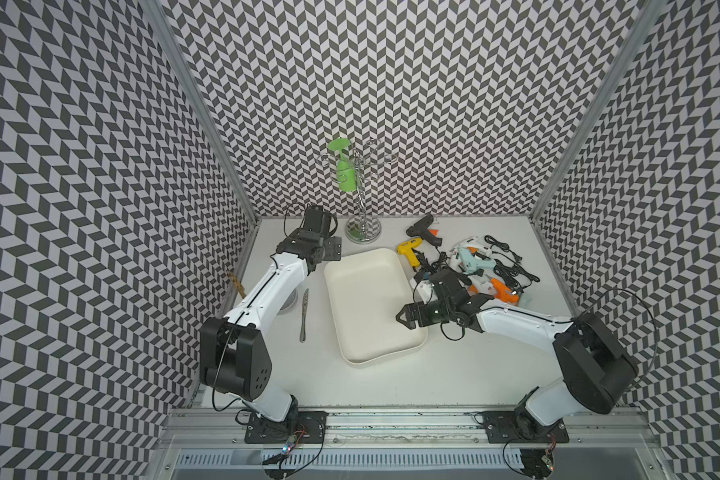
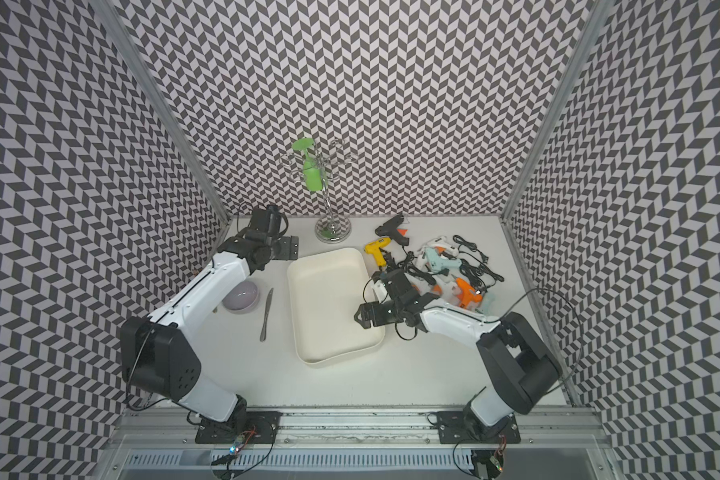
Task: Put the hot melt glue gun into the storage box
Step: Move the storage box to the center of the board.
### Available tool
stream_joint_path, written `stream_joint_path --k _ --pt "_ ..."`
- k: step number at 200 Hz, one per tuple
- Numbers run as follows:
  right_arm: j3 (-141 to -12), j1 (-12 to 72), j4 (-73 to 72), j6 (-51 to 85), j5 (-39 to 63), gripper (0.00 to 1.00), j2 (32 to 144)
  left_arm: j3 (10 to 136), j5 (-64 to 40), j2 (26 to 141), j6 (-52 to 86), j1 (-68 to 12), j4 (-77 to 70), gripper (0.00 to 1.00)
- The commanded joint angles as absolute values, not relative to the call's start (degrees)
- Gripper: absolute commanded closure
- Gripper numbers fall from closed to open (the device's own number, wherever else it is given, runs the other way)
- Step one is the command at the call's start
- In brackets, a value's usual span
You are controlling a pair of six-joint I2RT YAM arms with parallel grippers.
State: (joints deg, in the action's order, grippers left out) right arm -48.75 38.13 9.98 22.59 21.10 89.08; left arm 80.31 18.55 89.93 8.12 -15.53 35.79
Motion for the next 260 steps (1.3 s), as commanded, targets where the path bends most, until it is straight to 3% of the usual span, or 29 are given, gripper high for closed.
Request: stream_joint_path --k 1,40,69,98,117,180,218,247,260 --pt "-49.63 39.39 7.20 24.72 22.42 0.09 89.92 80.25 12.42 89.15 11.29 -15.91 38.95 0.00" --pt "-49.48 42.07 5.30 24.19 23.96 0.12 90.53 69.84 9.02 83.74 17.29 -15.91 40.75 0.00" --pt "-49.49 43.21 2.51 25.41 27.20 0.27 92.41 59.42 5.44 76.69 22.03 -15.75 38.68 0.01" --pt "-48.85 44.14 -1.39 27.87 28.94 0.30 93.24 52.26 1.86 74.19 23.90 -14.00 34.59 0.01" --pt "-49.06 44.20 -0.72 27.32 26.01 0.30 90.97 52.53 0.78 77.09 23.34 -13.97 33.82 0.02" --pt "-55.17 38.22 10.76 16.17 -4.20 0.18 78.92 57.09 2.51 85.40 18.12 -13.97 29.02 0.15" --pt "-62.68 22.87 13.80 13.85 0.96 0.17 85.44 62.96 2.91 91.62 15.34 -14.06 27.43 0.23" --pt "-71.86 20.23 15.64 11.00 -0.30 0.17 94.53 65.39 2.89 93.60 14.28 -14.03 27.17 0.23" --pt "-76.53 20.22 15.53 8.32 -2.31 0.16 99.27 65.48 3.53 92.69 14.04 -14.06 27.29 0.18"
